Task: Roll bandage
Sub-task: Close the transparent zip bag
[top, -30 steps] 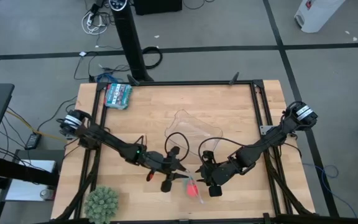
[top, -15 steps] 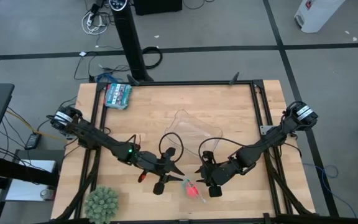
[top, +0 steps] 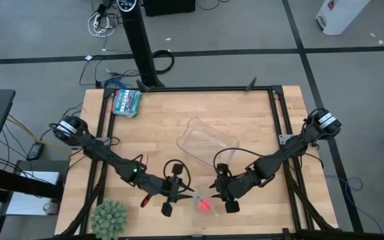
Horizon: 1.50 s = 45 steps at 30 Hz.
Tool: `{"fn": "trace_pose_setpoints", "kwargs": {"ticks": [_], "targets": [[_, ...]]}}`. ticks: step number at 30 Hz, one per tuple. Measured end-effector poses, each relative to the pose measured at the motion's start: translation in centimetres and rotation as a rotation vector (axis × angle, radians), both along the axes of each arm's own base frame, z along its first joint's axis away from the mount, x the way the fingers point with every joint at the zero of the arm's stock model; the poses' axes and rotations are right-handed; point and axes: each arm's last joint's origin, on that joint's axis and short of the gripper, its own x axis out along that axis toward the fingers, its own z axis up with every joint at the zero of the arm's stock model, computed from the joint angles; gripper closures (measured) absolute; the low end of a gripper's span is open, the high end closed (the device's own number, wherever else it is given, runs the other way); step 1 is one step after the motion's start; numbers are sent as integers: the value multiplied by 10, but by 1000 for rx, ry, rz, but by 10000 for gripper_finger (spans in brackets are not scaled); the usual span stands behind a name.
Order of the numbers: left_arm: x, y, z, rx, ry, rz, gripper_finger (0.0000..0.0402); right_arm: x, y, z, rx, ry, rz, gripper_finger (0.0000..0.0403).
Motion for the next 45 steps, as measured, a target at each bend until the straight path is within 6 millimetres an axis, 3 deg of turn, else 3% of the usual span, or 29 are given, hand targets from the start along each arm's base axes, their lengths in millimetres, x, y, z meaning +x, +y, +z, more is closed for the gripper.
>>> {"fn": "trace_pose_setpoints", "kwargs": {"ticks": [6,14,24,30,37,41,45], "targets": [[-5,-11,-4,-9,11,4,300,-12,-4,14,40,24,-41,248],[2,-18,-31,40,47,51,300,-19,5,22,119,14,12,248],[5,-17,-27,36,-14,127,304,-38,29,19,222,95,49,251],[6,-17,-23,9,-48,147,350,-48,36,17,147,55,-28,254],[7,-19,-20,-59,-63,120,392,-54,30,11,72,69,-181,254],[5,-21,-22,-136,-35,120,380,-60,38,12,101,48,-197,254],[2,-24,-24,-126,-16,136,331,-68,43,9,114,35,-239,254]]}}
